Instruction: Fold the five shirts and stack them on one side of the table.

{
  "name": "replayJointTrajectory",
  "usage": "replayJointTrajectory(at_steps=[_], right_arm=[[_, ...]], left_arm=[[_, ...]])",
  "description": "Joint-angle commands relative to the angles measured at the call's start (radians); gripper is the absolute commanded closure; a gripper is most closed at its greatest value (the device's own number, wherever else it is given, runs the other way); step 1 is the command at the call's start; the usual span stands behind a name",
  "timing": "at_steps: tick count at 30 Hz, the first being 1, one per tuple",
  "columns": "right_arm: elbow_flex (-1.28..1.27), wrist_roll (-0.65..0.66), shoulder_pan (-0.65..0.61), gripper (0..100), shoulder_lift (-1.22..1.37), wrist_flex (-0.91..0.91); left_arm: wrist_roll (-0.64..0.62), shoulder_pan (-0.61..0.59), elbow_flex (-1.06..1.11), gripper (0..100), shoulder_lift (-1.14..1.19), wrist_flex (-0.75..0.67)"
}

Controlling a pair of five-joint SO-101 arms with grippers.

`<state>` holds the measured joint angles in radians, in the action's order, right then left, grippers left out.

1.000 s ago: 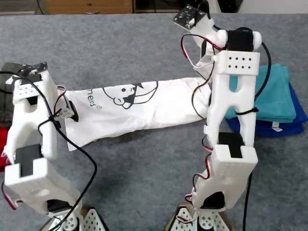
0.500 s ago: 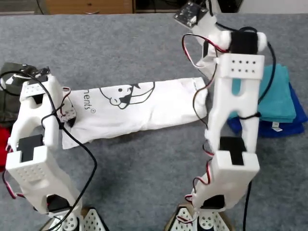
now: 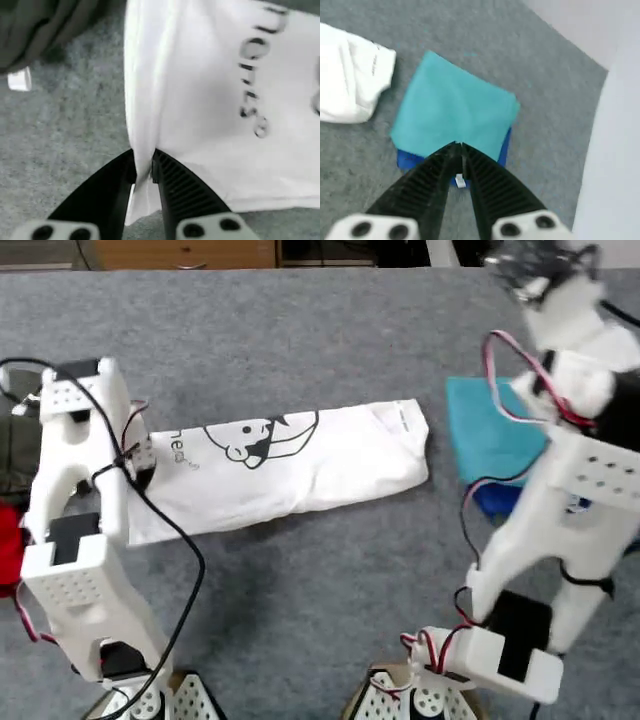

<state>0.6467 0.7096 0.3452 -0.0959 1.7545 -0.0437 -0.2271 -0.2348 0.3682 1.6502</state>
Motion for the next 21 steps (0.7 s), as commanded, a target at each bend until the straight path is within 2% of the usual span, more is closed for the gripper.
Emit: replayJointTrajectory(at_steps=[1,5,8,13,21], right_arm=[[-0.076,0.029,0.104,99.6,-0.039,0.005],[-0.142,0.032,0.206,99.6,-0.093,-0.011],[-0.216,0.041,0.298,99.6,-0.143,-0.061],[-0.394,0.101,0.440,99.6,-0.234,-0.146],[-0.685,0.169,0.556,99.6,-0.420,-0.282]], left_arm=[[0.000,0.118,-0.147,98,0.007,0.080],[-0.003,0.284,-0.207,98,0.054,0.106],[-0.063,0.391,-0.279,98,0.067,0.103],[-0.121,0.563,-0.517,98,0.081,0.092],[-0.196,0.772,-0.655,98,0.242,-0.138]])
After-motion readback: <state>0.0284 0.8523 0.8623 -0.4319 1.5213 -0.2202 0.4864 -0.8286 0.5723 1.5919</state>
